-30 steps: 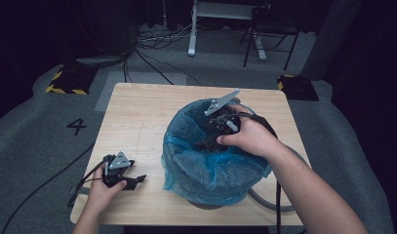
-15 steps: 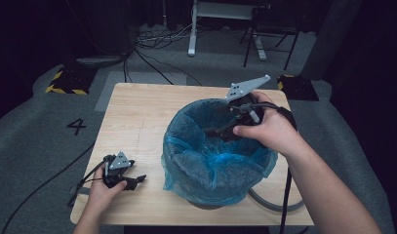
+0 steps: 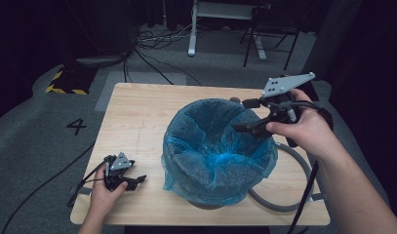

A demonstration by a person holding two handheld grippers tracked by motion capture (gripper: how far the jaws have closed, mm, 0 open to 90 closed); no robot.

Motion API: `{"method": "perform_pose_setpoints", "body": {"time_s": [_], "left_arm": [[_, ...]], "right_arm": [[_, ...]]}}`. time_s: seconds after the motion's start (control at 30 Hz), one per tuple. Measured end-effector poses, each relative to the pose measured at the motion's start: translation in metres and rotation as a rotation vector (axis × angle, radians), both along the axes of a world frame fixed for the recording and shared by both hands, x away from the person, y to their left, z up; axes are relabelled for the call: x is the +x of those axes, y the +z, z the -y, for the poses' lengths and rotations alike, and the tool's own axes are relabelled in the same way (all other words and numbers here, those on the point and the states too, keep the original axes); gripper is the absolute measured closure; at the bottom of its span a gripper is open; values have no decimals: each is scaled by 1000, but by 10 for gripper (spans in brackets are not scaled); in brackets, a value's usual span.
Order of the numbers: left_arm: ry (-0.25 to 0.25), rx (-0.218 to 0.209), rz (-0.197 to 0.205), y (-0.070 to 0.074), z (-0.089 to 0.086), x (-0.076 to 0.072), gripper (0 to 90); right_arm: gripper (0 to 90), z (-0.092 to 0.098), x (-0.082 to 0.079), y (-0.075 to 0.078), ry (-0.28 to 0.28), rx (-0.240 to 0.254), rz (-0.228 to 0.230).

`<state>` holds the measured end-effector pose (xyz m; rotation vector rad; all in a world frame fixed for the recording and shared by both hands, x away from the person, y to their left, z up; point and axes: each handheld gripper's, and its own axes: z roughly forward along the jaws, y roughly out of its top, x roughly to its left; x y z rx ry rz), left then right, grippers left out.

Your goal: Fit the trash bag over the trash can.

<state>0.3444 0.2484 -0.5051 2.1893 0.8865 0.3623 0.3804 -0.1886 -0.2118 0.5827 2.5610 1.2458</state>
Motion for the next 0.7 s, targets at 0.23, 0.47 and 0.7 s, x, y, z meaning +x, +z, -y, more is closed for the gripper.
{"method": "perform_pose_setpoints", "body": {"time_s": [0.23, 0.47, 0.7], "left_arm": [[1, -2, 1, 0, 0, 0, 251], [1, -2, 1, 0, 0, 0, 251], [1, -2, 1, 0, 0, 0, 251]], "right_arm": [[202, 35, -2, 2, -62, 2, 16], [204, 69, -2, -3, -125, -3, 28], [208, 104, 0, -7, -195, 15, 25]]}}
